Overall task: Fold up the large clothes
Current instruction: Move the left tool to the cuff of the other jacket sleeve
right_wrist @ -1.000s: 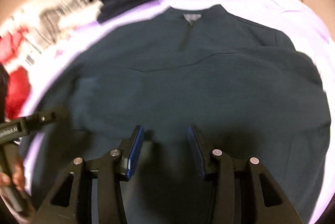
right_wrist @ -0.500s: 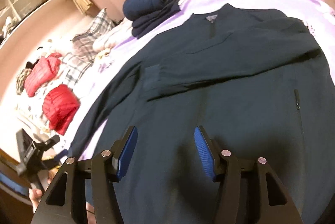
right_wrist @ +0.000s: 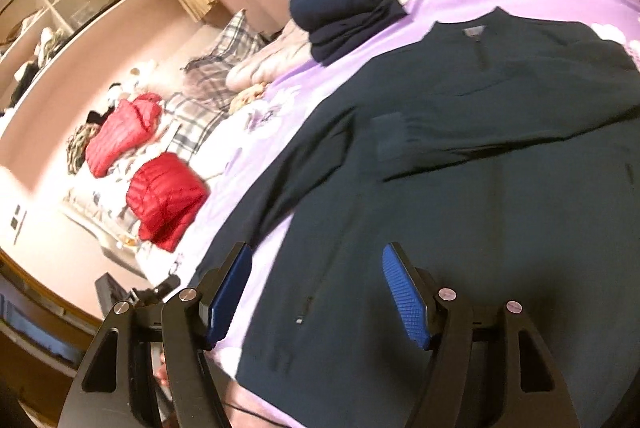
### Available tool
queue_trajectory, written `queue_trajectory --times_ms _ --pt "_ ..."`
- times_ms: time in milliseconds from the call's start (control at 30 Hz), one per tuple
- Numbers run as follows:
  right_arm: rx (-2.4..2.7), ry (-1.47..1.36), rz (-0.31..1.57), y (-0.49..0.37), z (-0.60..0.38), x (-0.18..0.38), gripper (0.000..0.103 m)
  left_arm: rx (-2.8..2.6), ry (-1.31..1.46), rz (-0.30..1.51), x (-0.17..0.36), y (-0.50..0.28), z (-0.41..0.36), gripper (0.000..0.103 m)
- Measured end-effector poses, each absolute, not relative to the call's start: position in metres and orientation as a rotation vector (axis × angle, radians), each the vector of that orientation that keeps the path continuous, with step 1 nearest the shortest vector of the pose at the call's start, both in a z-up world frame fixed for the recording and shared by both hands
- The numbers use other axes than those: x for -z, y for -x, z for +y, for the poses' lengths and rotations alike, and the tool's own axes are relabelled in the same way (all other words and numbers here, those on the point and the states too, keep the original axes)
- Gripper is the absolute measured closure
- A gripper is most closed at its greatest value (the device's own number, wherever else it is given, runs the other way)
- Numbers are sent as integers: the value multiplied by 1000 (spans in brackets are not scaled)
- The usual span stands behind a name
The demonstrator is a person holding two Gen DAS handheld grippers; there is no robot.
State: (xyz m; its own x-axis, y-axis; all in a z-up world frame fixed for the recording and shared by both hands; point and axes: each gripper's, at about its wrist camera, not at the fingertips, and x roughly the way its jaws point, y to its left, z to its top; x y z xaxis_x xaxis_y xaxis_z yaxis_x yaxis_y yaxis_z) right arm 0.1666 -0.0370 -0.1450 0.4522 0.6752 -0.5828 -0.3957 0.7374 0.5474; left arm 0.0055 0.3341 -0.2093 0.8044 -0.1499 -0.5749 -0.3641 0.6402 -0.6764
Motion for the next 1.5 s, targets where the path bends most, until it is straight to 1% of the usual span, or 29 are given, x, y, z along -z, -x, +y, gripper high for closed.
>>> queue_trajectory --times_ms 200,367,567,733,1200,1233,1300,1400,1500 --pt "-701 -273 920 -166 -7 154 35 -67 851 556 211 3 345 1" --pt "-714 -294 960 -171 -3 163 35 -112 769 558 213 1 349 2" --pt "-709 -266 971 -167 2 165 35 -124 843 557 234 18 378 2" --pt "-705 -264 1006 -168 8 173 35 -87 880 599 246 7 382 2" --pt "-723 -257 1016 -167 17 175 35 -72 889 588 243 -12 391 2" --pt "-724 -259 1020 -167 17 176 35 -81 888 586 243 -9 391 4" --pt "-724 -259 1022 -167 17 176 35 -112 902 571 246 -4 395 6" --pt "-725 -249 1022 -167 17 176 35 -127 922 560 244 -4 409 6" --pt "-723 -254 1031 -167 16 178 35 -121 873 577 239 -14 414 6"
